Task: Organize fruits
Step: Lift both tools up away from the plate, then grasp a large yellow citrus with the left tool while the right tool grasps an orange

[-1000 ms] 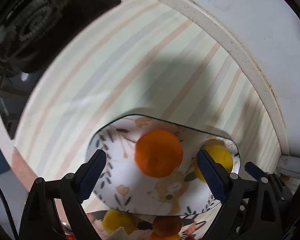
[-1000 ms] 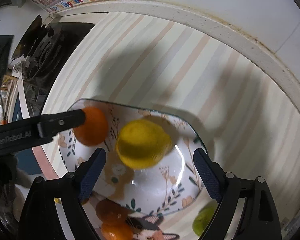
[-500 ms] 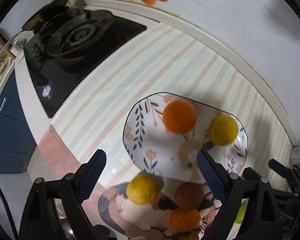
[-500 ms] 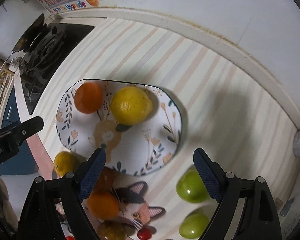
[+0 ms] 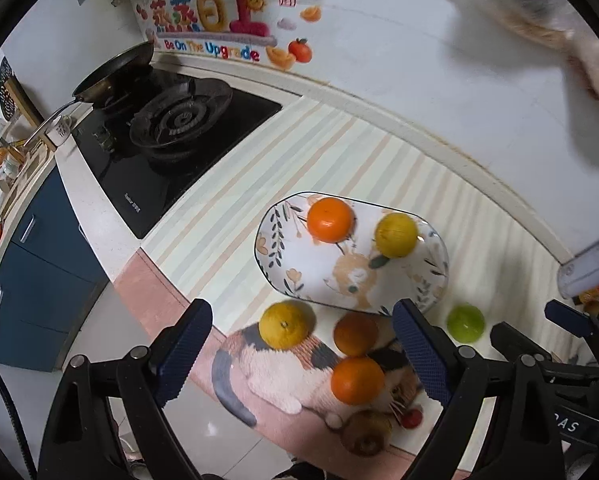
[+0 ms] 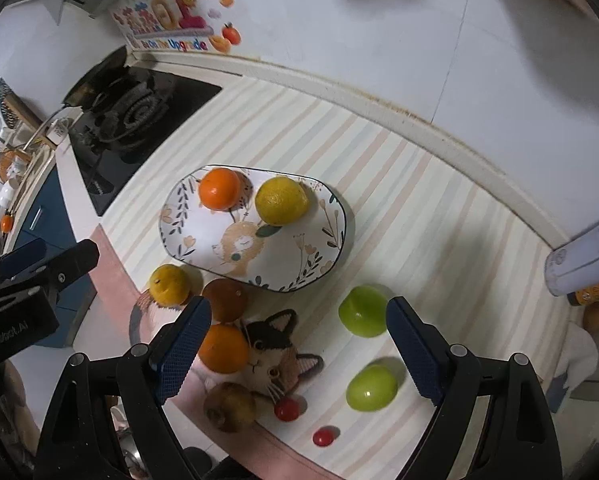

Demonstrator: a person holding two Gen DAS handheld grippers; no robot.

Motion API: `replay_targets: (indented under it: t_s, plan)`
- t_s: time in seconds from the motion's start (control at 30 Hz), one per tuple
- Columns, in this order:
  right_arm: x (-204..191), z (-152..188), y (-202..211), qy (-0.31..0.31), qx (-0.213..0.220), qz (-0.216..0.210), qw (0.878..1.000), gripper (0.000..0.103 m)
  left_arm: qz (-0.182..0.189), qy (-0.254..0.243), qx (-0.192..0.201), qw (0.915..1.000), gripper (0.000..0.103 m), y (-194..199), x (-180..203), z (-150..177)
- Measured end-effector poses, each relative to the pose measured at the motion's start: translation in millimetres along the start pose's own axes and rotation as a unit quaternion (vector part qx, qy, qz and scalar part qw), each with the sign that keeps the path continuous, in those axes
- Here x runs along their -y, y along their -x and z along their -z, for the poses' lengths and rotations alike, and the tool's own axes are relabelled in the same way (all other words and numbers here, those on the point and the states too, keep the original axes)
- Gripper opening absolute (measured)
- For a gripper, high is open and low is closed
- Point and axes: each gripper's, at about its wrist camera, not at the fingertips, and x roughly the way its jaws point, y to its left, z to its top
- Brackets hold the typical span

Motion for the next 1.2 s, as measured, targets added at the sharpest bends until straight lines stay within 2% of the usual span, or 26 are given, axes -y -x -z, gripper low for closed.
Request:
replay_targets:
  t_s: [0.33,0.63,0.97,1.2]
  plan:
    - [1,34,59,0.007,0.03,-0.007,1.0,0.091,0.01,-0.007,0.038,0.9992,0.092,58,3,28]
    - [6,50,93,-0.001,0.049,-0.016,0.999,0.091,0.02,-0.001,0.05,0.9986,0.092,80,0,48]
    - [4,50,99,-0.005,0.054,-0.029,0.998,0.091,0.029,0.019,0.048,0.9982,0.092,86,-8,60]
    - [0,43,83,-0.009,0.041,-0.04,0.998,0.091,0.031,0.032,0.043,0.9981,0.092,81,-13,58]
